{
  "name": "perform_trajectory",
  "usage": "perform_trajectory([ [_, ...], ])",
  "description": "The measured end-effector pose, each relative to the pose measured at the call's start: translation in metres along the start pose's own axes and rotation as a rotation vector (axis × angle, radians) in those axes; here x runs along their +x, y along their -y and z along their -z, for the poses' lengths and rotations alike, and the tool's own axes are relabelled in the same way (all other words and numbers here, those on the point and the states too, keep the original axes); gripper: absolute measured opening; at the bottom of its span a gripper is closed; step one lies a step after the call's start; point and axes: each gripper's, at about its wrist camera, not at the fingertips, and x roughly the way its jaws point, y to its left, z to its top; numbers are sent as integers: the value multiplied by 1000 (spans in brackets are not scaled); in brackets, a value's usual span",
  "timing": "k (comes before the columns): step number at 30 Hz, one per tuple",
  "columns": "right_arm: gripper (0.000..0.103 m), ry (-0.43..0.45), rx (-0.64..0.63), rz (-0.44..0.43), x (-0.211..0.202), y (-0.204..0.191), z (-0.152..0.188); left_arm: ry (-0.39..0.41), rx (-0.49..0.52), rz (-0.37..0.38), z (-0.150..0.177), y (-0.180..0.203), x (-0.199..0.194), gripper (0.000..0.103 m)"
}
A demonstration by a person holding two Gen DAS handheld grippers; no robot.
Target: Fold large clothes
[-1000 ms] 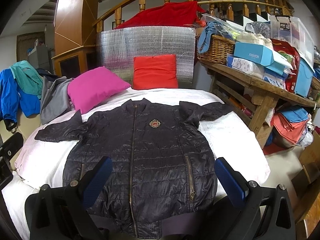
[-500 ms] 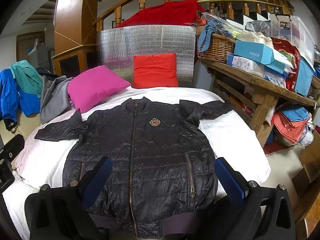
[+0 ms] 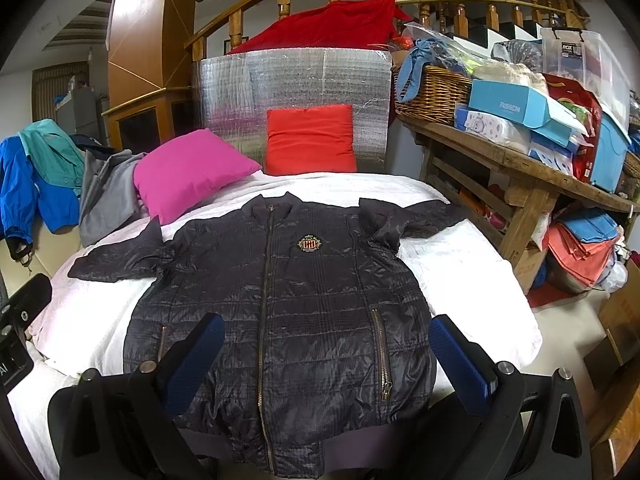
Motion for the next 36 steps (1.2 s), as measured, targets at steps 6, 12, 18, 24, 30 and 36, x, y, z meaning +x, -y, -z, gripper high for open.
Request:
perform_trajectory([
  [6,103,0,7,0,13,4,-8,-14,2,-7,-5,7,16,103],
  [12,103,18,70,-77,59,31,-33,-73,-9,43,-31,23,77,103],
  [18,103,-2,314,-180,179,120,-70,-351,9,99,-41,70,235,103],
  [24,103,-82,690,-236,317,238,-83,-475,-23,38,-29,102,348,103],
  [30,102,-113,1030,-288,425,327,-79,-334,42,-50,-28,118,389,103],
  [36,71,-116,1113,-265,484,379,-92,-349,48,-44,-28,119,406,103],
])
